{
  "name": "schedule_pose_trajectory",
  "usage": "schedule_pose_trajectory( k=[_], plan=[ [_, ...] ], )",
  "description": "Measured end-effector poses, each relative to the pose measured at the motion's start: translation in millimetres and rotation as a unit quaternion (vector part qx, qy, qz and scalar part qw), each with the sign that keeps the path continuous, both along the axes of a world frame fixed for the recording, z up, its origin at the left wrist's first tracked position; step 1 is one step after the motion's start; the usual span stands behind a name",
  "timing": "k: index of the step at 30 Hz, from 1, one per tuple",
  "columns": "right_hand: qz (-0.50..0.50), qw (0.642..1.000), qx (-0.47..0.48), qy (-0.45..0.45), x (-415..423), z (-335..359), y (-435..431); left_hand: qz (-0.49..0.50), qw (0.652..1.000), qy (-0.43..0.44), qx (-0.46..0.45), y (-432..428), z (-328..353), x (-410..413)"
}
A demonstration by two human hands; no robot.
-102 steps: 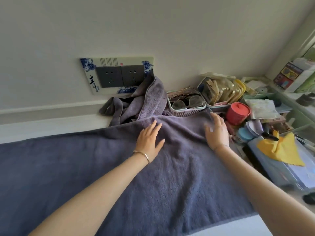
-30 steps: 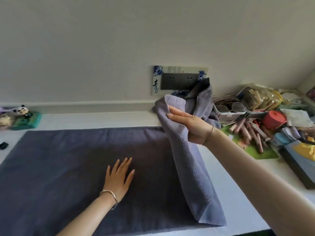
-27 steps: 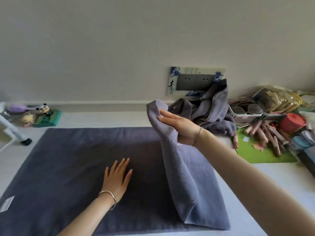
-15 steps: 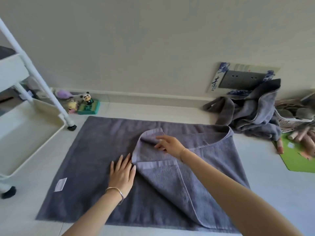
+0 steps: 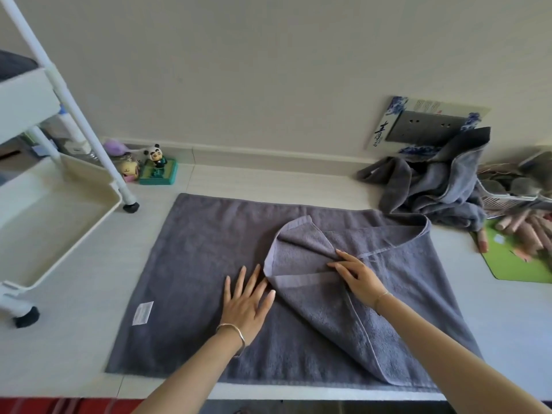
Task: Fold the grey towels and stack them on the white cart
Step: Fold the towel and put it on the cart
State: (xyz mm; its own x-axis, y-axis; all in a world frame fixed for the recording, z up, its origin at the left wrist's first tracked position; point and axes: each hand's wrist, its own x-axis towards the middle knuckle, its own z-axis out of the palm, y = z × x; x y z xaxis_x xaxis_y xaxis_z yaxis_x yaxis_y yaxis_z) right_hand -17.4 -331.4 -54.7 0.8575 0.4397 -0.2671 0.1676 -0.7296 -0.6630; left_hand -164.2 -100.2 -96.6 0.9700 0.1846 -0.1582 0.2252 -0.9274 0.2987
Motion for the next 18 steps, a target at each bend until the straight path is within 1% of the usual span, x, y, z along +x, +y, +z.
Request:
schedule_pose_trajectory(
  k=[1, 3, 4, 6, 7, 8, 9, 10, 11, 12, 13, 14, 15, 16, 17, 18],
  plan=[
    [0.0, 1.0, -0.021, -0.012, -0.6, 0.7, -4.8, 0.015, 0.999, 0.018, -0.028, -4.8, 4.4, 2.7],
    [0.031, 0.994, -0.089, -0.051, -3.6, 2.6, -14.4, 0.049, 0.996, 0.029, -0.073, -14.0, 13.8, 8.7],
    [0.05, 0.988, -0.13, -0.065, -4.7, 4.1, -15.4, 0.075, 0.992, 0.017, -0.104, -16.8, 18.8, 10.3],
    [0.077, 0.976, -0.188, -0.08, -5.9, 9.1, -13.9, 0.127, 0.979, -0.048, -0.154, -21.2, 26.2, 9.6],
    [0.087, 0.976, -0.189, -0.067, -6.4, 12.6, -9.2, 0.143, 0.97, -0.068, -0.184, -21.8, 29.8, 8.0],
    [0.101, 0.982, -0.157, -0.025, -8.4, 19.7, -3.3, 0.152, 0.961, -0.075, -0.22, -22.3, 33.9, 6.7],
    [0.116, 0.988, -0.094, 0.048, -11.5, 28.4, 2.9, 0.16, 0.945, -0.062, -0.278, -24.3, 40.3, 5.7],
    [0.136, 0.981, -0.025, 0.134, -14.6, 39.4, 9.2, 0.174, 0.923, -0.039, -0.342, -26.9, 45.8, 5.5],
    [0.153, 0.964, 0.029, 0.213, -17.7, 51.4, 15.7, 0.198, 0.894, -0.02, -0.4, -28.6, 51.4, 5.7],
    [0.166, 0.947, 0.051, 0.271, -17.8, 59.9, 20.1, 0.227, 0.865, 0.008, -0.448, -28.8, 51.3, 6.0],
    [0.177, 0.938, 0.055, 0.294, -15.7, 68.8, 24.3, 0.256, 0.836, 0.037, -0.484, -30.0, 53.1, 5.3],
    [0.176, 0.945, 0.048, 0.272, -9.7, 71.7, 28.4, 0.276, 0.818, 0.061, -0.501, -31.4, 54.9, 4.1],
    [0.156, 0.963, 0.041, 0.214, -2.0, 71.1, 33.0, 0.281, 0.818, 0.074, -0.496, -32.4, 52.4, 3.5],
    [0.115, 0.983, 0.032, 0.139, 8.8, 65.8, 37.2, 0.281, 0.831, 0.081, -0.473, -33.3, 49.1, 3.1],
    [0.065, 0.995, 0.024, 0.078, 20.4, 58.2, 40.9, 0.274, 0.853, 0.081, -0.436, -35.0, 46.2, 1.0],
    [0.024, 0.999, 0.017, 0.043, 31.1, 51.5, 46.0, 0.276, 0.867, 0.076, -0.408, -36.9, 46.5, -2.5]
  ],
)
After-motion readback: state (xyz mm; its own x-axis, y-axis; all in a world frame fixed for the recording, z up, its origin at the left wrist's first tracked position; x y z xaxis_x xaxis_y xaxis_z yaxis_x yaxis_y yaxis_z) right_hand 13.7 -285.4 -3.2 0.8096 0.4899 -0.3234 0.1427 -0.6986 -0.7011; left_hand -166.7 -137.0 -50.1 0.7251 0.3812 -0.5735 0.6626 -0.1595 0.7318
